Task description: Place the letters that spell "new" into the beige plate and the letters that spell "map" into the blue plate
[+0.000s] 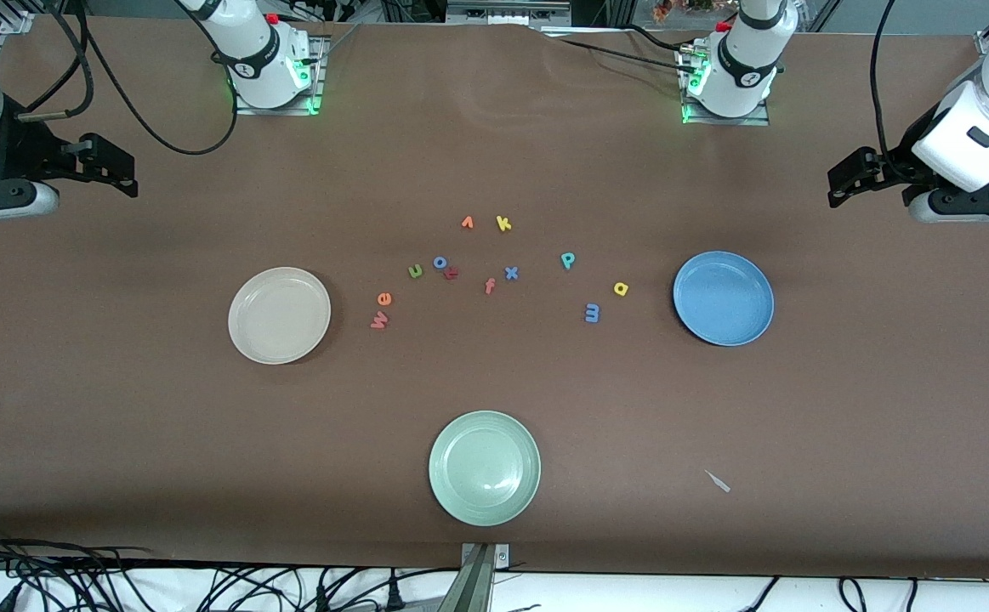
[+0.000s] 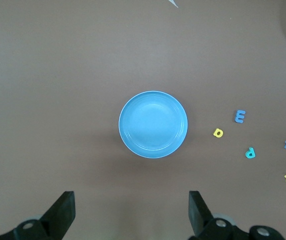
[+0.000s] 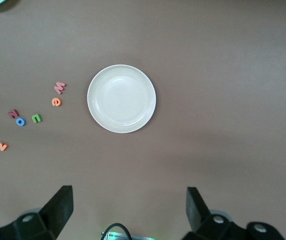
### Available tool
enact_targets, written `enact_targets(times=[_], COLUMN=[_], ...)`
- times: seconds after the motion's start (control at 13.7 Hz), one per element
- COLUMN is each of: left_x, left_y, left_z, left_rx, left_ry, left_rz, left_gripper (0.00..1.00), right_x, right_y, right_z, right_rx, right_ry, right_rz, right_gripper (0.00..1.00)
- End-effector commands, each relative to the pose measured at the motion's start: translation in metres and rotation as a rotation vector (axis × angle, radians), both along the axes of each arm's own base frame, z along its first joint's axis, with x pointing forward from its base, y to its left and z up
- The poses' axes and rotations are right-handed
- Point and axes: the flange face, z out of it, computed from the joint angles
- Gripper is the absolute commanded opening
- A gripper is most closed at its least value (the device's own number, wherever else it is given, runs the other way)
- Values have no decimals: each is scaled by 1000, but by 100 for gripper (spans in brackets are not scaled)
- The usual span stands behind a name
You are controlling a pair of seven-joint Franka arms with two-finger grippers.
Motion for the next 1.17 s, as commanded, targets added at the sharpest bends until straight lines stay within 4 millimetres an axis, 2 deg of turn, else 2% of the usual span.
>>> enact_targets(times=[0.0,0.07,0.36,1.09], left_x=[2,3,2,2], left_y=[2,2,2,3], left_z=[6,5,6,6], left_rx=[21,21,21,21], left_ry=[-7,-5,-7,-7], left_rz=[-25,-25,-25,-19], left_gripper=[100,100,100,100], right_x=[-2,1,0,-4], right_y=[-1,-7,-8,2], right_z=[14,12,12,11], right_rx=[15,14,17,19], right_ry=[-30,-29,-25,-16], right_rz=[-15,-11,-12,-5], right_gripper=[100,100,100,100])
